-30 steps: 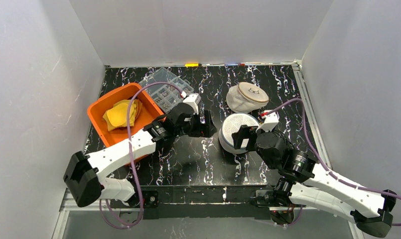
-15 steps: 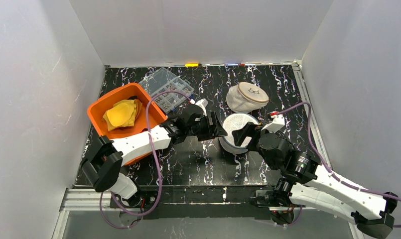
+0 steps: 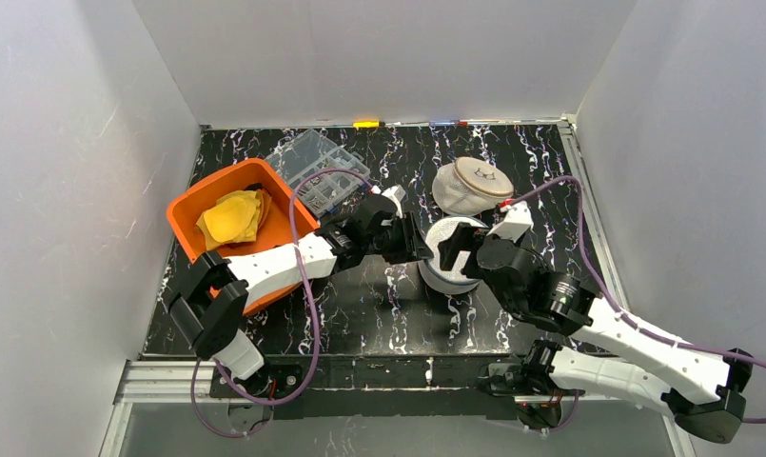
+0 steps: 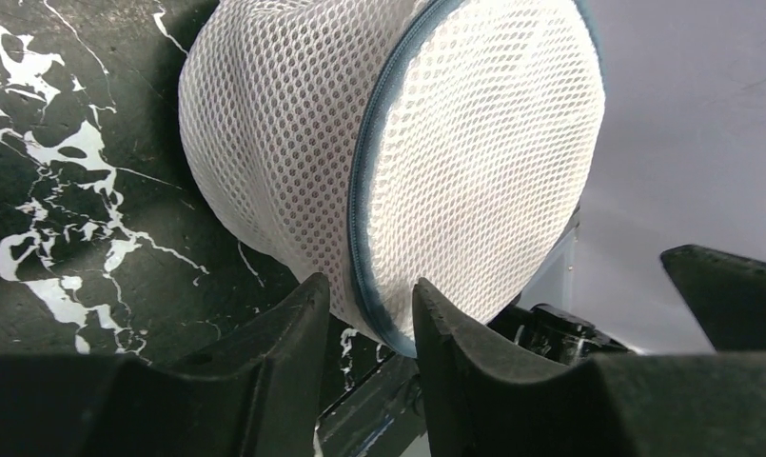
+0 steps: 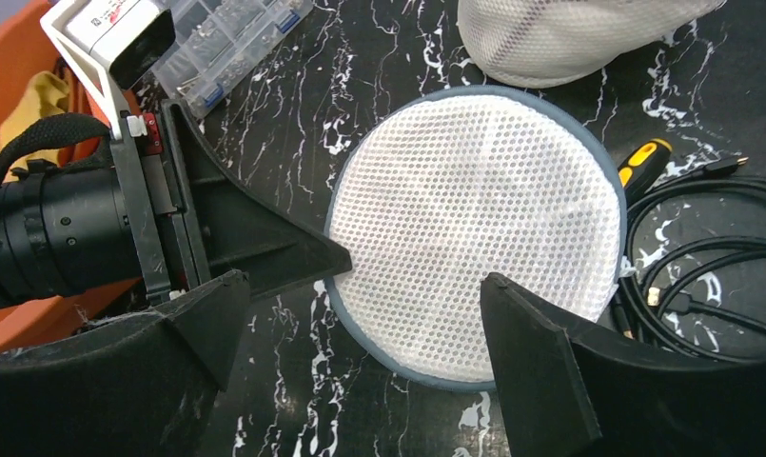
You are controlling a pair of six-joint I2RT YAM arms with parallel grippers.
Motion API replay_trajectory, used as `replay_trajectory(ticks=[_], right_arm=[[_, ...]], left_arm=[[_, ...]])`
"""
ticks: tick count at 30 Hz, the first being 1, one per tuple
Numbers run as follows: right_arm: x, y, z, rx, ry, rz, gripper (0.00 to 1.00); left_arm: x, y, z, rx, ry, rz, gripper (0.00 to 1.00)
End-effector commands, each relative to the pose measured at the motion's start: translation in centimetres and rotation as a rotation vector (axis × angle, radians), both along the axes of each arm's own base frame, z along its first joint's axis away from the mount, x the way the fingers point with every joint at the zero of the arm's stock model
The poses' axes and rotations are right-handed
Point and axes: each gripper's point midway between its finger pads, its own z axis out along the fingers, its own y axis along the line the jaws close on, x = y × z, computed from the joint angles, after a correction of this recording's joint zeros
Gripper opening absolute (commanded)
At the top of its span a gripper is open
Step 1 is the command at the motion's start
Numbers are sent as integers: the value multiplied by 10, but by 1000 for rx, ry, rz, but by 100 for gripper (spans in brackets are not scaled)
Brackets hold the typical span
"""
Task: Unzip the laundry bag and remove the bra
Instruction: Adjust the laundry bag at the center of the board.
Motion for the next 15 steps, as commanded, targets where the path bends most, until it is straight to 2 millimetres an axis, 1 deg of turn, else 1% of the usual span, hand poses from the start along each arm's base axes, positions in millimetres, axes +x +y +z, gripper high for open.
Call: replay_trajectory(ticks=[1,3,6,8,10,12,13,14,15], right_arm=[[12,0,31,-24,-84,-17,99],[15,4,37,-50,-88,-11,99],[24,6,40,-119,-65,-46,99],[32,5,43,-117,-57,-68,99],[42,1,42,-91,-31,-73,99],[57,-7,36,-49,18,-77,99],[68,-21,31,-30,49,-105,99],[73,-27,26,-17,75,-110,99],[77,-33,21,-10,96,-115,99]], left_arm=[[-4,2,6,40,-32,-55,35],[-4,4,4,61,-38,-68,35],[-5,6,-1,86,-25,-80,43],[-4,4,-2,75,-26,-86,48],[-4,1,-2,63,-24,-88,49],[-3,-2,-2,57,-24,-97,44],[-3,-3,-3,59,-23,-101,40],[-2,-3,-2,60,-27,-107,31],[-3,-3,-2,65,-30,-115,24]])
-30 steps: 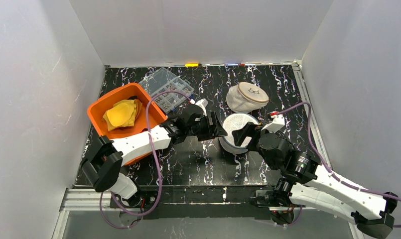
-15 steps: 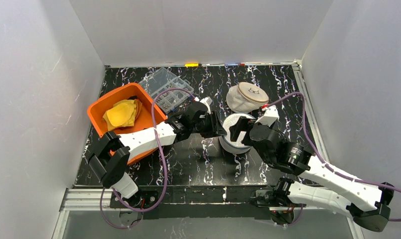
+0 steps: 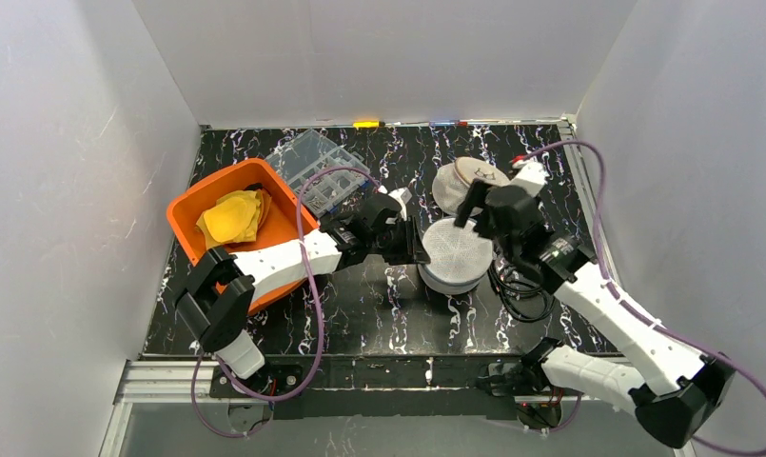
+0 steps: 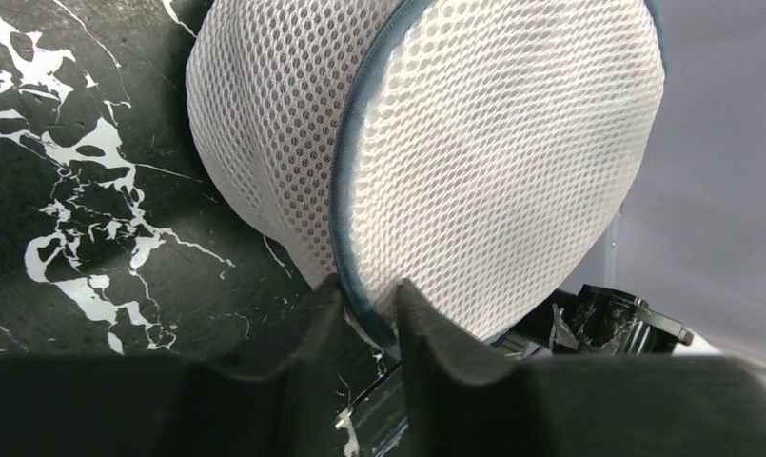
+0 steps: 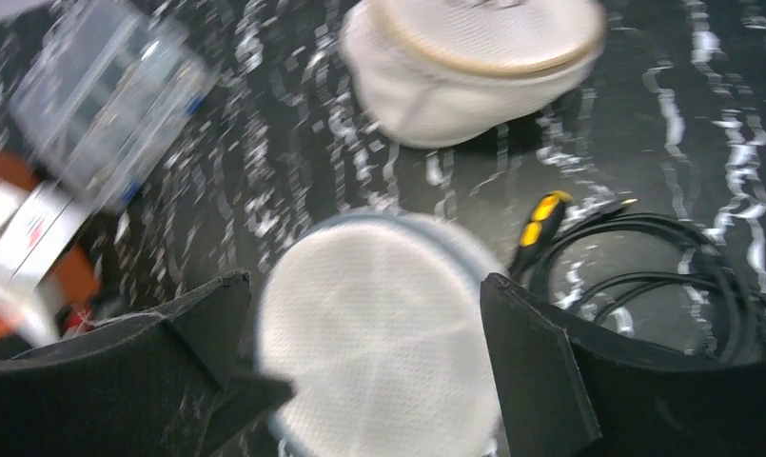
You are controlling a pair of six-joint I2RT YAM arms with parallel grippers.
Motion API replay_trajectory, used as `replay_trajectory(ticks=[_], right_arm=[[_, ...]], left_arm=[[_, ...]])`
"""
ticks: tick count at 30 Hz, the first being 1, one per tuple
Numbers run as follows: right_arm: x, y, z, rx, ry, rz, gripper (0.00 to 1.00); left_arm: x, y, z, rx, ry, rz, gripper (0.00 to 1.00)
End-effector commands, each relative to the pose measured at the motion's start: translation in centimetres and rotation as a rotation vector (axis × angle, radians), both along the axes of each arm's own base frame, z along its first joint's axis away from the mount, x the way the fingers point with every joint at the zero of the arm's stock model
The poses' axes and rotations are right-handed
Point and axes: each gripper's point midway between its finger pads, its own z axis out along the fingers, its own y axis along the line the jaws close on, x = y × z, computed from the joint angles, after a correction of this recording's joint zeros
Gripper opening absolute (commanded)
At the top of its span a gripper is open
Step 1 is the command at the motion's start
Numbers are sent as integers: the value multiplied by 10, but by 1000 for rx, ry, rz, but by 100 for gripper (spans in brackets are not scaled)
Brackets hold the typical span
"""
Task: Unzip the laundry bag and remove the bra
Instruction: Adjust the laundry bag at the center of the board.
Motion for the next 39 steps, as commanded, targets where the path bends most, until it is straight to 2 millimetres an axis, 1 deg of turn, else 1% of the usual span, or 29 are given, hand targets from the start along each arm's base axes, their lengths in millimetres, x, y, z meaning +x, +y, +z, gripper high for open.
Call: replay_trajectory(ticks=[1,3,6,8,10,12,14,16,19,20,22,26,27,29,31,33,36,39], right_arm=[[22,-21,0,88,58,-3,99],[23,-31,-3,79,60,-23,99],[18,-38,-5,76,35,-27,98],[14,-42,-7,91,11,-31,97],[7,-41,-8,97,-3,10,96],[-3,-34,-13,81,21,92,96],[-17,-19,-22,88,69,208,97],[-29,-10,-28,102,93,291,98],[-42,0,-33,140,101,372,98],[-46,4,-35,153,105,399,98],[-52,5,-43,162,130,415,98],[-58,4,-51,164,159,415,99],[-60,6,-50,182,150,432,99],[-68,18,-42,261,109,493,99],[-74,24,-37,305,95,530,99],[-77,24,-44,301,120,531,99],[-86,27,-52,322,147,562,99],[-97,30,-49,359,128,615,99]], left_arm=[[1,-4,10,-1,-28,-56,19],[0,3,11,13,-45,-63,11],[0,16,18,19,-70,-82,0],[-2,24,22,19,-74,-118,0],[-7,31,29,9,-81,-182,0],[-12,39,36,6,-87,-238,0],[-19,45,42,-2,-100,-299,0],[-25,53,48,-1,-103,-343,0],[-34,58,59,-12,-125,-429,0],[-37,59,59,-9,-122,-459,0],[-48,60,63,-23,-103,-521,0],[-64,62,66,-65,-101,-612,0],[-69,62,67,-81,-105,-639,0],[-75,63,68,-103,-118,-679,0],[-77,65,67,-104,-137,-699,0],[-78,68,65,-97,-157,-713,0],[-79,70,58,-87,-175,-726,0],[-78,70,54,-85,-184,-728,0]])
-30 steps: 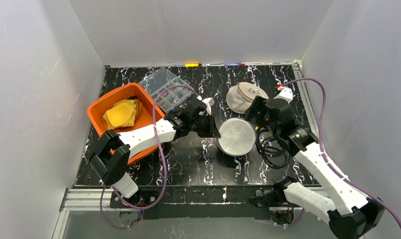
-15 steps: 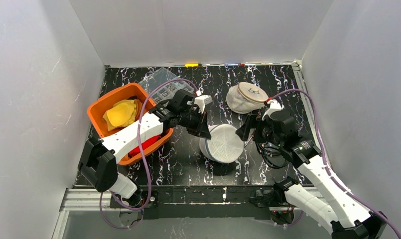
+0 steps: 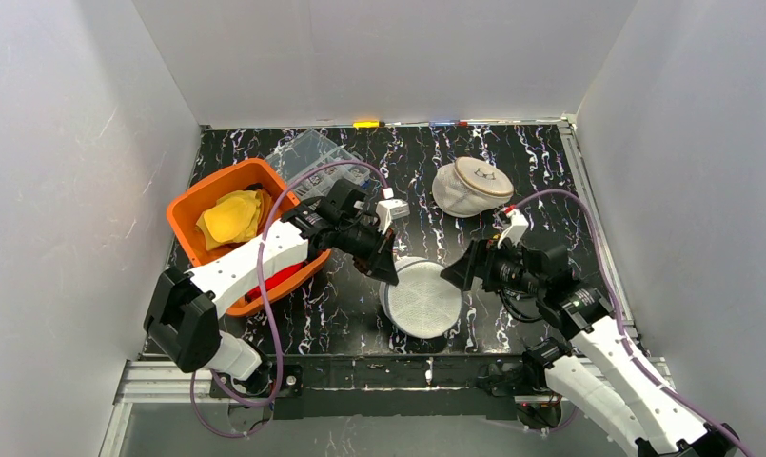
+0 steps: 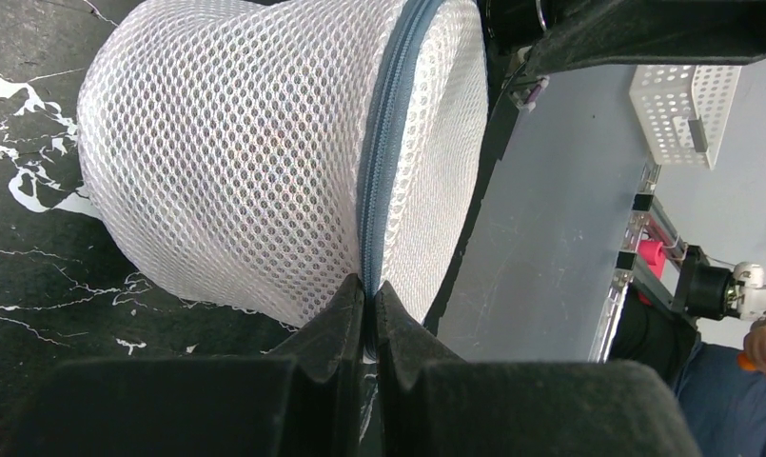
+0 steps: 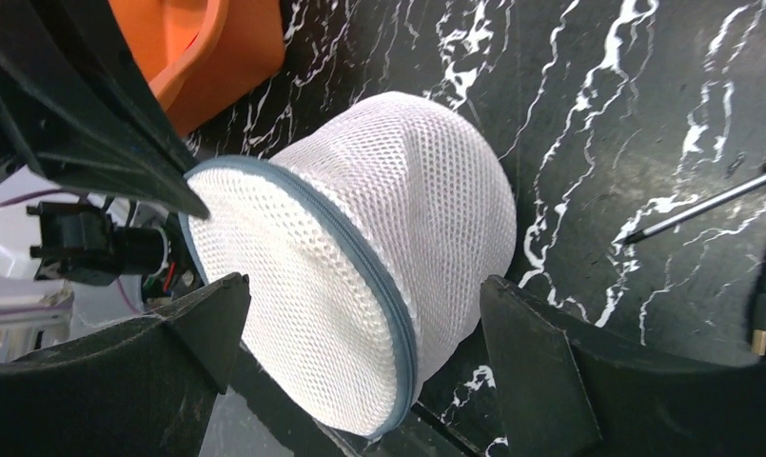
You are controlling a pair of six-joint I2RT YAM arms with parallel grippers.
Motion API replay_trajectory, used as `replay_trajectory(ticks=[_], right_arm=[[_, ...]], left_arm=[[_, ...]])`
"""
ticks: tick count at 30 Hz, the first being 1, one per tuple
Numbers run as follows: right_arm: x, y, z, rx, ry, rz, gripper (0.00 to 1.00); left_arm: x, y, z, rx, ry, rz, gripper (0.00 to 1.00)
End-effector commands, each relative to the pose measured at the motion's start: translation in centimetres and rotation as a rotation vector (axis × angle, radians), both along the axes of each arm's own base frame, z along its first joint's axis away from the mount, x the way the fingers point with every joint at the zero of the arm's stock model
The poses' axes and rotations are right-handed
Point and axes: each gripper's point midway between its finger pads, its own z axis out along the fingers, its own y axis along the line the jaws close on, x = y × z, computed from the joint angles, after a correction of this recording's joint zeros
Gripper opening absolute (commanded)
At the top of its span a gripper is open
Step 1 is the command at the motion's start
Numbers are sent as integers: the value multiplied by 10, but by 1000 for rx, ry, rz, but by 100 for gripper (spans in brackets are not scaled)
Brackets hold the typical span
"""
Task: Unzip the laundry bag and remove the bra
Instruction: Adjust the laundry bag at the center of the board.
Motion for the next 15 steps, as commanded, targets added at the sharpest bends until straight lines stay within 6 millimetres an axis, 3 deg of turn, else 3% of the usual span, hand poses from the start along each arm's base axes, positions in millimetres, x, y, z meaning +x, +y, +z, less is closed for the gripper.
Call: replay_trajectory(ticks=[1,10,15], right_arm=[[-17,12,13,102,-36,91,99],[-27,0,-6,77,2,57,97],[-29,5,-6,133,10,61,93]], left_arm=[[-9,3,11,-61,-47,-58,0],[-2,-1,9,-60,-66,-48,0],[-3,0,8,-55,-58,-43,0]])
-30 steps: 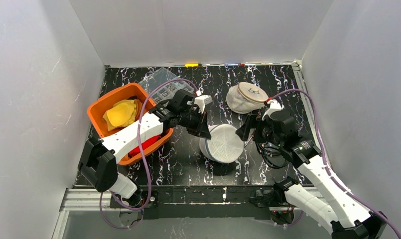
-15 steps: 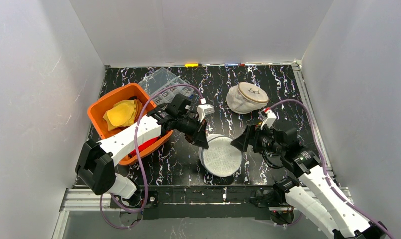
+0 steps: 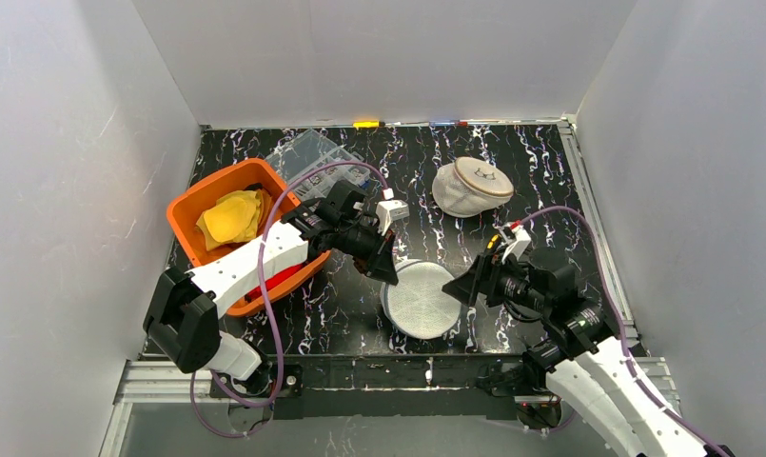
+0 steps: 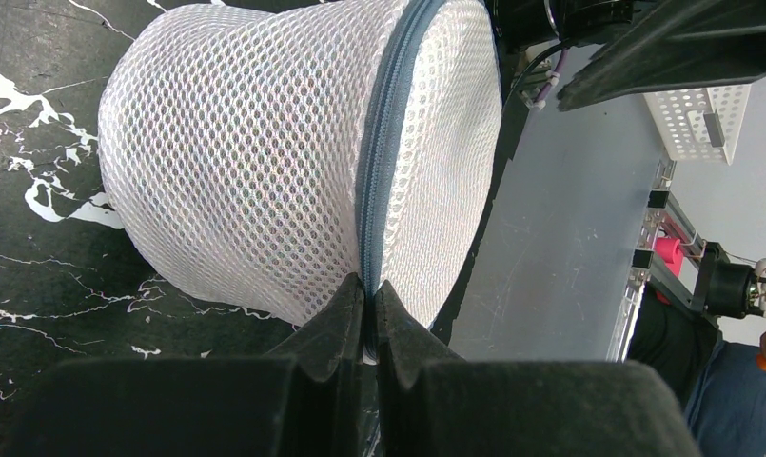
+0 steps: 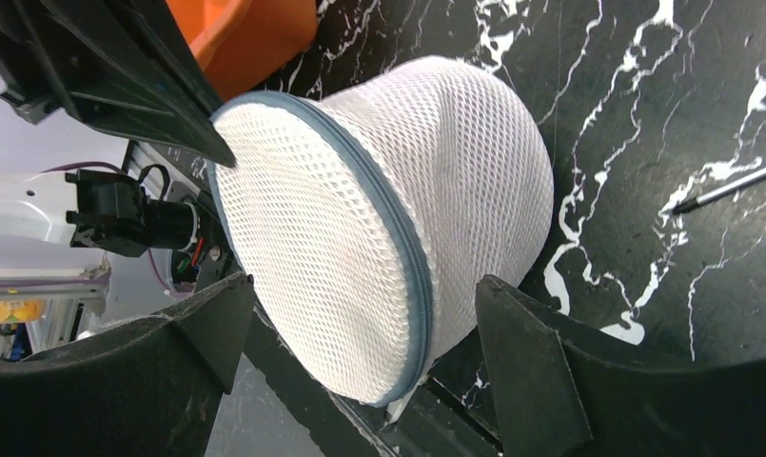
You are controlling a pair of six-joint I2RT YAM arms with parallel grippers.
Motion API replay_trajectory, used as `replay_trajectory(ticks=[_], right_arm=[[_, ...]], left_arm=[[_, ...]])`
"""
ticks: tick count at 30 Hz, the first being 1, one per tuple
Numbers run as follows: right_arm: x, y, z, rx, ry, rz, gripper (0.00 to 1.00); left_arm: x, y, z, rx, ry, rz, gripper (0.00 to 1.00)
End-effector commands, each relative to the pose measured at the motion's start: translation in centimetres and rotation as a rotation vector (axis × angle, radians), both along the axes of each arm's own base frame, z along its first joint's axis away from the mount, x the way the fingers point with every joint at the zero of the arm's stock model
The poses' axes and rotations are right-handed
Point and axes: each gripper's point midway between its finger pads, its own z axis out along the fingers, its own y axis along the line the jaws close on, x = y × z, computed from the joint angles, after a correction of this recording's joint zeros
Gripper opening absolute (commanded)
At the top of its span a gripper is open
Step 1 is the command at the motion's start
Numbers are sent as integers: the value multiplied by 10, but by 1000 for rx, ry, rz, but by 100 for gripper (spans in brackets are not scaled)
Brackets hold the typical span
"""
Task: Unzip the laundry bag and remove the bra
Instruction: Adjust the laundry bag at the center of the board.
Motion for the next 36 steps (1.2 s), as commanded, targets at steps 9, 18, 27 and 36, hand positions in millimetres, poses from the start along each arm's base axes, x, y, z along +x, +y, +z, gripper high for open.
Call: replay_trajectory(ticks=[9,18,27,36], right_arm=[[0,8,-10,35,43,17,79],[2,11,-23,3,87,34,43],[3,21,-3,110,99,26,1],[19,20,-3,331,161,-161,1]], left_arm=[[-3,-3,16,-51,-12,-21,0],[-2,-2,21,-55,-26,-14,0],[34,-6,40,-100,-50,324,24],[38,22,61,-312,48,730,98]])
